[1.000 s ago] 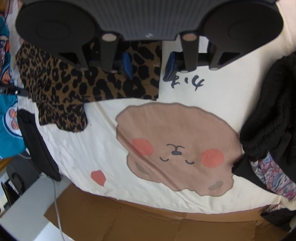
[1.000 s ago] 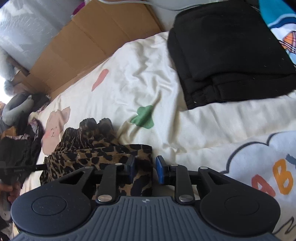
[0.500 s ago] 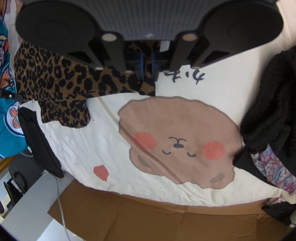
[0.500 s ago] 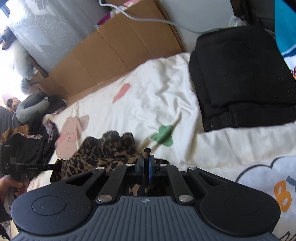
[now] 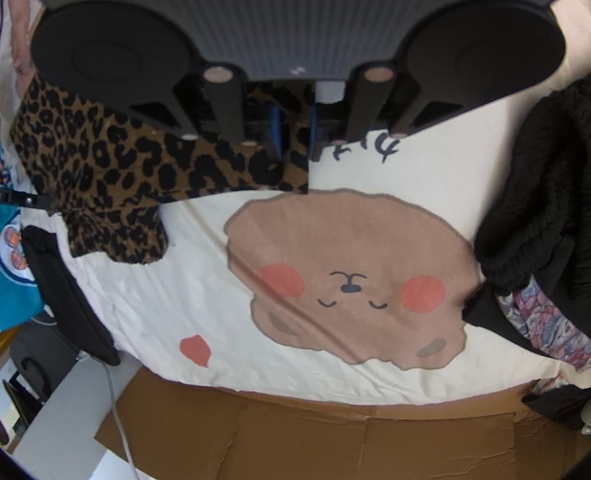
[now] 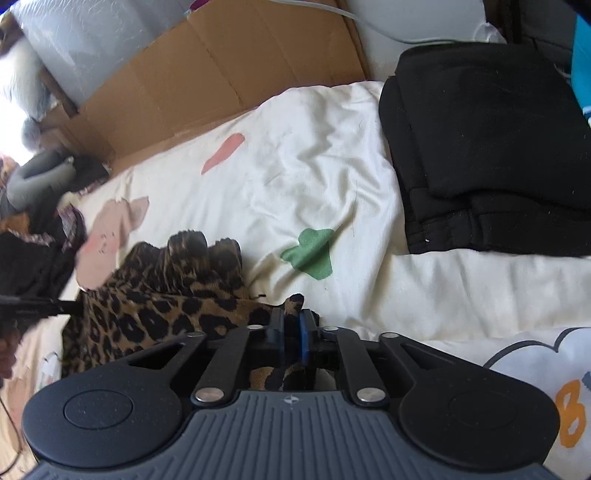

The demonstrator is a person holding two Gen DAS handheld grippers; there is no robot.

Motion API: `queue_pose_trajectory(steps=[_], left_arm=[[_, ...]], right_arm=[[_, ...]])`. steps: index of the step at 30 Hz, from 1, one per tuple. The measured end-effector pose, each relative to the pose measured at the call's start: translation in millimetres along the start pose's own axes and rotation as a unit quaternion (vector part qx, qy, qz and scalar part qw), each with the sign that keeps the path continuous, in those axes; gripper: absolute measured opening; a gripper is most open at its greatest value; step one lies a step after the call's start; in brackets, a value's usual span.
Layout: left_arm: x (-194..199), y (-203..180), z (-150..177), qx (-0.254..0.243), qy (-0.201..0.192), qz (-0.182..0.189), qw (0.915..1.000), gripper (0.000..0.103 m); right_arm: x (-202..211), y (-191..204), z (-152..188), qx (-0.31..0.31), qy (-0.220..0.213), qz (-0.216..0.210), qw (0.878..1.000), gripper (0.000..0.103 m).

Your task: Fold clothes

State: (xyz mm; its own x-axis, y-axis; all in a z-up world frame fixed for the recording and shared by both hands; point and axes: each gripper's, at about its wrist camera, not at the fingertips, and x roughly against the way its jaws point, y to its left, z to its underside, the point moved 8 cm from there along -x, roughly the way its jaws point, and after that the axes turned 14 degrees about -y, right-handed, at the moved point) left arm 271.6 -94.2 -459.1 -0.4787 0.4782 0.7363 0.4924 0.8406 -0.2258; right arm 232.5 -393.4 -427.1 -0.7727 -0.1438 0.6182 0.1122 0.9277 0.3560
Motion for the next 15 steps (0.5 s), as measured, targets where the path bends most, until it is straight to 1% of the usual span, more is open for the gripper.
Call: queue_pose_trajectory(steps=[2,6,7,15], left_arm=[[-0.9,-1.2,2.4,0.000,-0.001,-0.001,1.0000,0.022],[-1.3,-5.1,3.6,-0.015,-0.002,-0.004,0.9999,0.025],[-1.5,-5.4,3.2,-0.017,-0.003,-0.005,0.9998,0.027],[-6.6,-8.8,-0.4,-0.025,-0.009,-0.010,0.9996,0.036]], right_arm=[[0.1,1.1,1.6,0.012,0.001,0.006,1.000,0.018],[-2.8,-3.1,5.6,0.018,0.009,0.021,1.000,0.036],[-3.3,-3.3,6.3,0.019,0.010,0.022,1.000,0.038],[-10.0,5.8,12.2,0.055,0.028,0.019,0.998,0.038]])
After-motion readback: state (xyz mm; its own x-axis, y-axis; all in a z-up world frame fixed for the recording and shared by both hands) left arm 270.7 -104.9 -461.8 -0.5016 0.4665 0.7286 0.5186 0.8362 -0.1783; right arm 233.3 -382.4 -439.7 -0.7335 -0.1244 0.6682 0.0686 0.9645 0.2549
